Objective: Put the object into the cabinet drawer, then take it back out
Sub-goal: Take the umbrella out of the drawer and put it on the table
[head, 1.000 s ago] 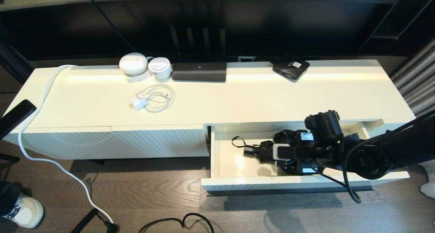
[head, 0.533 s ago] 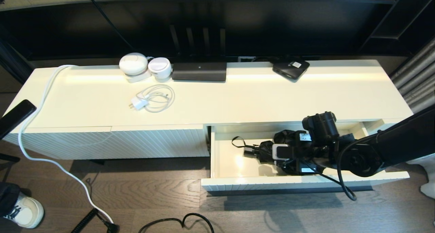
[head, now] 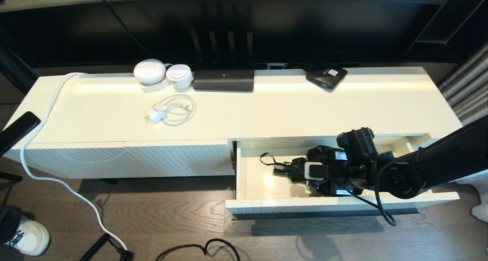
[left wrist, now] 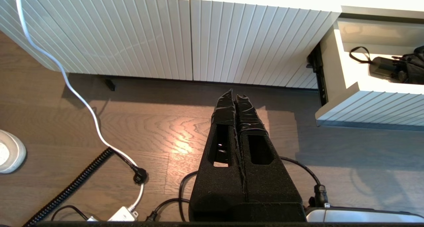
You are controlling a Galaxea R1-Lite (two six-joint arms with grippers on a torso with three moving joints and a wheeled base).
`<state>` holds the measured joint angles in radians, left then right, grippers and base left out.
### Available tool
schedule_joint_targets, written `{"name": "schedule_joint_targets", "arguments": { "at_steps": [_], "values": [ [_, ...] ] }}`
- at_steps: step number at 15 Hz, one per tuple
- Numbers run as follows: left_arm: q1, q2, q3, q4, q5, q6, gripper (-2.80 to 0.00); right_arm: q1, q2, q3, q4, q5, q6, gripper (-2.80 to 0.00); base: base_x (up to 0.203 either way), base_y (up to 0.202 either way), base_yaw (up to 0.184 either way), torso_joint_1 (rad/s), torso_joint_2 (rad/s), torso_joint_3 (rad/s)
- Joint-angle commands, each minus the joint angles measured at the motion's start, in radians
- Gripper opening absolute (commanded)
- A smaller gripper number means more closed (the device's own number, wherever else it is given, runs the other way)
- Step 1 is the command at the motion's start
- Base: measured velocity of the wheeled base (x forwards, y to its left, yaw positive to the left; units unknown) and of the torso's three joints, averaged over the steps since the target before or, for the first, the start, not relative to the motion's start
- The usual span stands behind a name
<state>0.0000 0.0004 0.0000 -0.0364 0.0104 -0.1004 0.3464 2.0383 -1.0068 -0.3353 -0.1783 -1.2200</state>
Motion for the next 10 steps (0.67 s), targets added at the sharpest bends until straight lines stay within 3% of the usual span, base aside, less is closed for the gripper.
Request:
{"name": "schedule_joint_targets", "arguments": {
  "at_steps": [1, 2, 3, 10],
  "values": [
    [0.0, 0.0, 0.0, 0.0, 0.0, -0.001, -2.8, 0.0, 0.0, 0.001, -0.002, -0.001, -0.007, 0.0, 0.0, 0.0, 0.0, 0.0, 0.0, 0.0],
    [0.0, 0.0, 0.0, 0.0, 0.0, -0.001, -2.8, 0.0, -0.004, 0.002, -0.002, -0.001, -0.007, 0.0, 0.0, 0.0, 0.0, 0.0, 0.0, 0.0],
    [0.0, 0.0, 0.0, 0.0, 0.0, -0.001, -2.8, 0.0, -0.006, 0.002, -0.002, 0.0, -0.007, -2.8, 0.0, 0.0, 0.0, 0.0, 0.0, 0.0],
    [0.0, 0.0, 0.0, 0.0, 0.0, -0.001, -2.8, 0.0, -0.017, 0.014, 0.022, -0.004, -0.007, -2.8, 0.0, 0.0, 0.0, 0.0, 0.0, 0.0]
  ]
}}
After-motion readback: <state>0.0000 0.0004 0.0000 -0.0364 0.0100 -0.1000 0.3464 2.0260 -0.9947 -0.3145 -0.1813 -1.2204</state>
